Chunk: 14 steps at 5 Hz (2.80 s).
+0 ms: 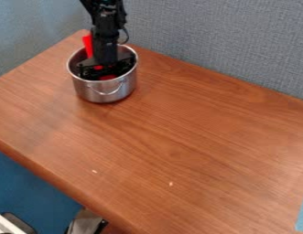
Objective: Put the red object in the metal pot
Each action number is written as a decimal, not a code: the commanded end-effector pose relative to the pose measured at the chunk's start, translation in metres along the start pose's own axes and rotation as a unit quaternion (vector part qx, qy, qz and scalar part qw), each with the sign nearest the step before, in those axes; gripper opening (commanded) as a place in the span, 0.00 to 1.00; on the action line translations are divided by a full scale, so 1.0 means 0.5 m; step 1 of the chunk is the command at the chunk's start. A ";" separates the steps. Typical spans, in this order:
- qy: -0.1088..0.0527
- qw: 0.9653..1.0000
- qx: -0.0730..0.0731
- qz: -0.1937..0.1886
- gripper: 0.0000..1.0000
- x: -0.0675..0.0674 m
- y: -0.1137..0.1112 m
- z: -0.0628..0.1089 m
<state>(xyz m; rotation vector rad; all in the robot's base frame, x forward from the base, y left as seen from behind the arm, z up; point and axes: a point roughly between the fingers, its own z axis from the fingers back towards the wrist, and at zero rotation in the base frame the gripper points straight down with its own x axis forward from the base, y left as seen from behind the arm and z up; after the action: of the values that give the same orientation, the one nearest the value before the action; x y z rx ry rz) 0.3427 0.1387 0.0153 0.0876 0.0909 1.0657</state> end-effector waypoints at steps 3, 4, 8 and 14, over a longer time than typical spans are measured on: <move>-0.029 0.998 -0.006 0.049 0.00 0.044 0.022 0.061; -0.039 0.999 -0.002 0.029 0.00 0.049 0.006 0.053; -0.055 0.998 -0.019 0.005 0.00 -0.013 0.005 0.144; -0.083 0.996 0.016 -0.003 1.00 0.086 -0.061 0.021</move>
<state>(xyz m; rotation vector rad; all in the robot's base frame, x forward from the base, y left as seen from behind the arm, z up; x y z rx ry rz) 0.3970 0.1571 0.0233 0.1966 -0.0502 1.0411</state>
